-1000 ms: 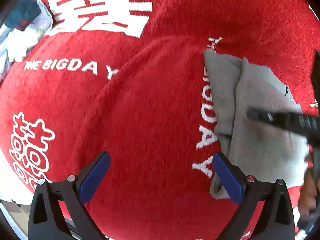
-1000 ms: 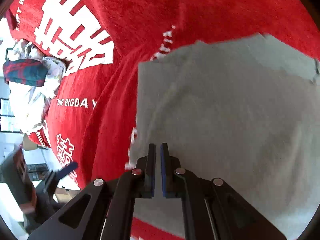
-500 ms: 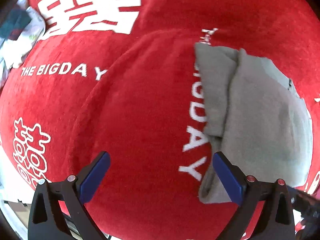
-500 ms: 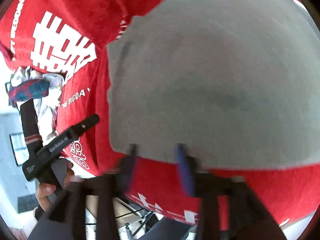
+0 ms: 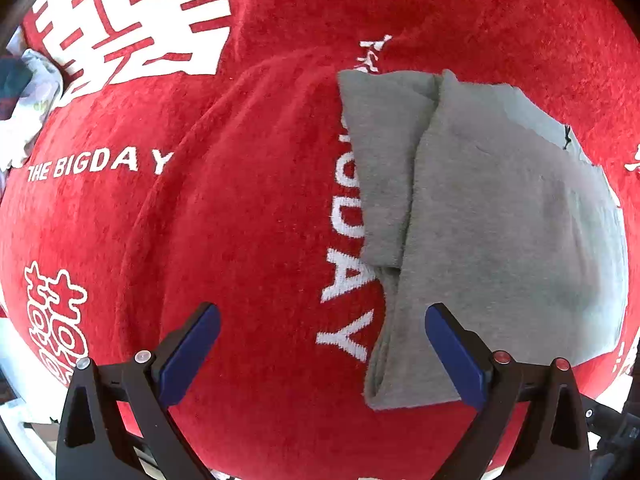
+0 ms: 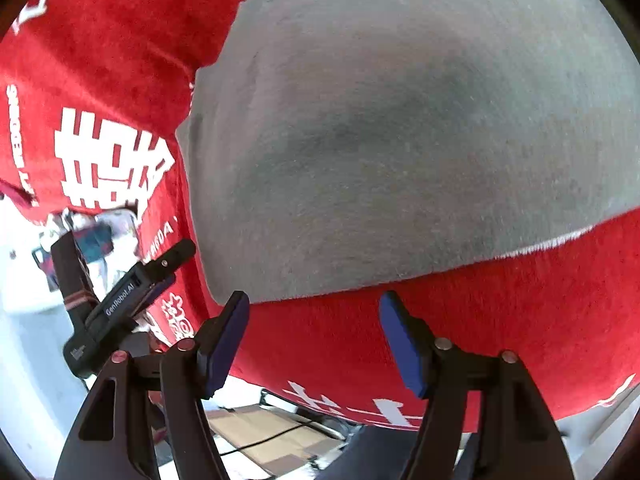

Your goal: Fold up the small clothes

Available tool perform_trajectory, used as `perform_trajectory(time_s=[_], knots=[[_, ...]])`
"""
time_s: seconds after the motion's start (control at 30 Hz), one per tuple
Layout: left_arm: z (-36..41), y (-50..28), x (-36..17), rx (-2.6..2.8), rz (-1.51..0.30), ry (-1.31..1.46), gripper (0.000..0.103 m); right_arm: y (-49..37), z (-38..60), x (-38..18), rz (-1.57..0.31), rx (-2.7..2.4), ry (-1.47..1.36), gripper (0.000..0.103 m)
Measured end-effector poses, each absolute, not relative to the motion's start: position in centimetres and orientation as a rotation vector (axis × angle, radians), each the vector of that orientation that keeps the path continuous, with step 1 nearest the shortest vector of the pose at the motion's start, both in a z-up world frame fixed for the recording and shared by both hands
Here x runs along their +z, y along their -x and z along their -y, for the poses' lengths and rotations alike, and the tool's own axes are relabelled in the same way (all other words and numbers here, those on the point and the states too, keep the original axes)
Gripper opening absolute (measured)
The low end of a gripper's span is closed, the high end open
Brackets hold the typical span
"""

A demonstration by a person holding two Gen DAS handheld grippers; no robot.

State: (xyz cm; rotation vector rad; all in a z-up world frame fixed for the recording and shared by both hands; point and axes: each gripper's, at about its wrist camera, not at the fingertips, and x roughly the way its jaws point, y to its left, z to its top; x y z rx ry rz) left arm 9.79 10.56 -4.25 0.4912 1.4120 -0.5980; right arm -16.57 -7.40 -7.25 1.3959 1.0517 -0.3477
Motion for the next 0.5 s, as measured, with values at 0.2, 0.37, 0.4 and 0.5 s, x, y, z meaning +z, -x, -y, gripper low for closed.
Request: perform_trajectory(time_s=[0.2, 0.37, 0.4, 0.5], knots=[[-10.3, -10.3, -4.5, -0.629, -1.437, -0.471, 0.102, 17.1, 7.2, -8.0, -0.97, -0.352, -1.496, 0.071], [-10.9, -11.1, -5.0, -0.614, -1.465, -0.434, 0.102, 16.6, 6.7, -8.8, -0.891, -0.328, -1.588, 0.071], [-11.1, -11.3, -5.0, -0.621, -1.474, -0.419, 0.102, 16.4, 6.5, -9.1, -0.876, -0.324, -1.61, 0.071], [-11.3, -12.3, -5.5, -0.62, -1.484, -0.396, 0.102, 15.8, 6.0, -10.0, -0.833, -0.316, -1.668, 0.072]])
